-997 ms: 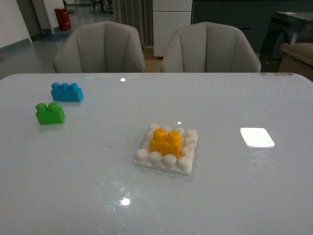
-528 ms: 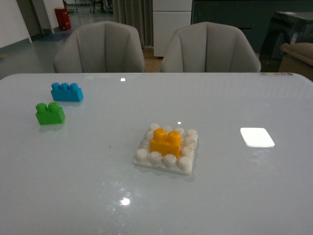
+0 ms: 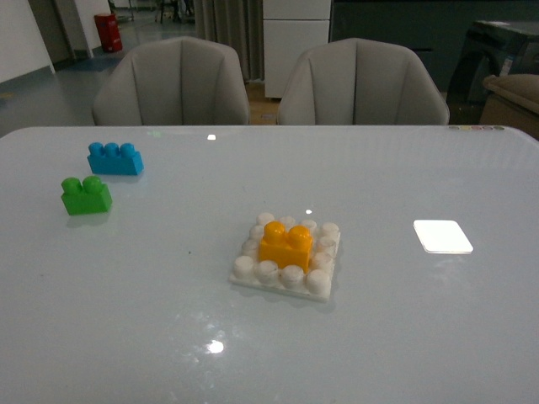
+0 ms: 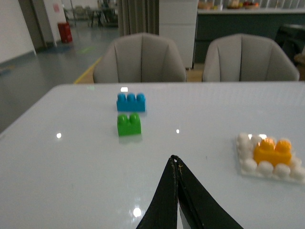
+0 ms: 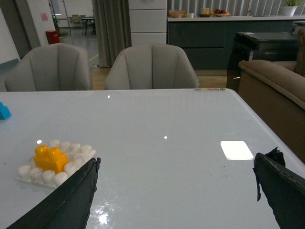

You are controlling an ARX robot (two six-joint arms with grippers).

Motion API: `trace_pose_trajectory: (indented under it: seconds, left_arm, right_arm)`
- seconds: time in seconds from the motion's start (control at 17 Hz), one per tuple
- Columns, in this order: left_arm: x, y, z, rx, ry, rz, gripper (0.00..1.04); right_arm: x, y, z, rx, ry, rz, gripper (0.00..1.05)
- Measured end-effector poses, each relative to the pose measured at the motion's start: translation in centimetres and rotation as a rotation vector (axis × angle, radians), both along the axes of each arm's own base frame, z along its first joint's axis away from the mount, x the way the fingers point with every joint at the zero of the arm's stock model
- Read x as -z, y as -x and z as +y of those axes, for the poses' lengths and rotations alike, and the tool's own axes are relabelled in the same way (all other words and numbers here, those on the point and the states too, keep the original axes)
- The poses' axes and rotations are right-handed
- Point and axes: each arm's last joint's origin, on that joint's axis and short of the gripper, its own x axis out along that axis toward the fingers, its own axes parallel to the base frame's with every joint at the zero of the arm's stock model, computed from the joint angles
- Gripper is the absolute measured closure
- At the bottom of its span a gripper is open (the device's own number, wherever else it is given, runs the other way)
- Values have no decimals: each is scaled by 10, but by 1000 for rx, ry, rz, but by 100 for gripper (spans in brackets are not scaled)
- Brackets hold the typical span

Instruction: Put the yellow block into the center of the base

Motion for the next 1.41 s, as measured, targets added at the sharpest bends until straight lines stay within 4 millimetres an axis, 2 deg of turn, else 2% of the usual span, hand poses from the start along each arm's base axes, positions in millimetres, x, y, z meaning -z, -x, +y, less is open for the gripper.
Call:
trace_pose_trajectory:
  seconds: [0.12, 0.59, 0.65, 0.76, 0.88, 1.06, 1.11, 1.41]
  left_arm:
    - [-5, 5, 0, -2, 0, -48, 103]
    - [-1, 5, 0, 1, 0, -28, 103]
    - [-1, 5, 0, 1, 0, -28, 95]
    - [-1, 5, 0, 1, 0, -28, 67]
    - [-1, 5, 0, 1, 0, -28, 51]
    - [-1, 5, 0, 1, 0, -28, 9]
    - [-1, 5, 0, 1, -1, -28, 6]
    - [-1, 5, 0, 1, -1, -28, 7]
  right_arm:
    - [0, 0, 0, 0, 0, 0, 6]
    - [0, 0, 0, 0, 0, 0, 6]
    - [0, 0, 0, 0, 0, 0, 6]
    - [0, 0, 0, 0, 0, 0, 6]
    - [0, 0, 0, 0, 0, 0, 6]
    - [0, 0, 0, 0, 0, 0, 6]
    - [0, 0, 0, 0, 0, 0, 6]
    - [0, 0, 0, 0, 0, 0, 6]
